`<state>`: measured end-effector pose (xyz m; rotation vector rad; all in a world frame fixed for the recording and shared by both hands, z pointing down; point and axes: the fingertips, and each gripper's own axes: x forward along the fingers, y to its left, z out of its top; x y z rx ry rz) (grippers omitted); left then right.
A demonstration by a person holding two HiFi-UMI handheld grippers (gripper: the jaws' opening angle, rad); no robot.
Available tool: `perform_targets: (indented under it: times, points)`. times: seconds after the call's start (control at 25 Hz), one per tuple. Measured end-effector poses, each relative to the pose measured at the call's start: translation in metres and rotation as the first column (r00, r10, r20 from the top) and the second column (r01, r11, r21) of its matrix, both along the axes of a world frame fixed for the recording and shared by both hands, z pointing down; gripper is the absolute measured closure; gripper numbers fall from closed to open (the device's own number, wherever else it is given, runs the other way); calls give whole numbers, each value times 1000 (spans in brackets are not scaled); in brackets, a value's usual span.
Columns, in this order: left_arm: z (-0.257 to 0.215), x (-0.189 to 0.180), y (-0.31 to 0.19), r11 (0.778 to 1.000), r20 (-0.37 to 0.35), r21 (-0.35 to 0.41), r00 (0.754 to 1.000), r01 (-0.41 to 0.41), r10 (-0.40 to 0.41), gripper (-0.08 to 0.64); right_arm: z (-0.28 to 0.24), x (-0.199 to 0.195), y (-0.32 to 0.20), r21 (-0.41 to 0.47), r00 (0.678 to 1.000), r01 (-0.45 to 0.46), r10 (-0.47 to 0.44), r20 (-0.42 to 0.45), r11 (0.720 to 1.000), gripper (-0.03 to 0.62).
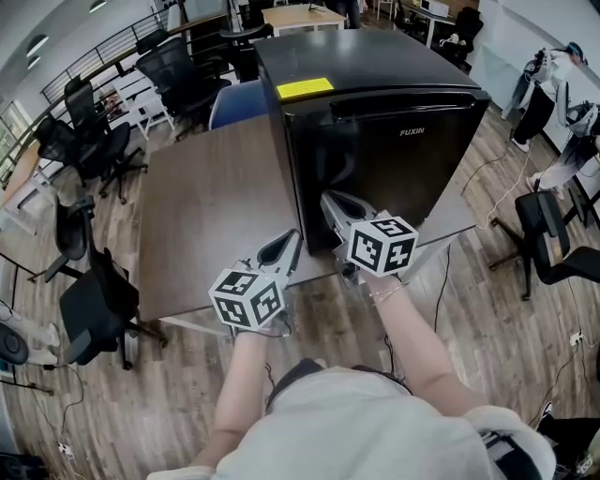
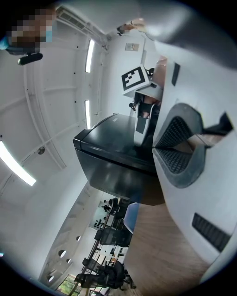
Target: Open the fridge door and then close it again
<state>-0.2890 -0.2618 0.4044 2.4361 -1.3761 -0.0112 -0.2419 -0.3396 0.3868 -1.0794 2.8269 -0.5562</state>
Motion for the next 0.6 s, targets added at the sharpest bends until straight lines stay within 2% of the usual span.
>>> perform_targets:
  times: [0.2, 0.4, 0.6]
  points:
    - [3, 7, 3, 1000, 65, -4, 998, 10, -10, 552, 8, 7, 14, -15, 1000, 7, -7, -22, 1000, 594]
    - [11, 19, 7, 1000, 77, -21, 997, 6, -5, 552, 14, 19, 31, -54, 1000, 16, -16, -10, 998, 594]
    - [24, 30, 12, 998, 47, -67, 999, 18, -15, 552, 21, 34, 51, -83, 999, 28, -26, 33, 996, 594]
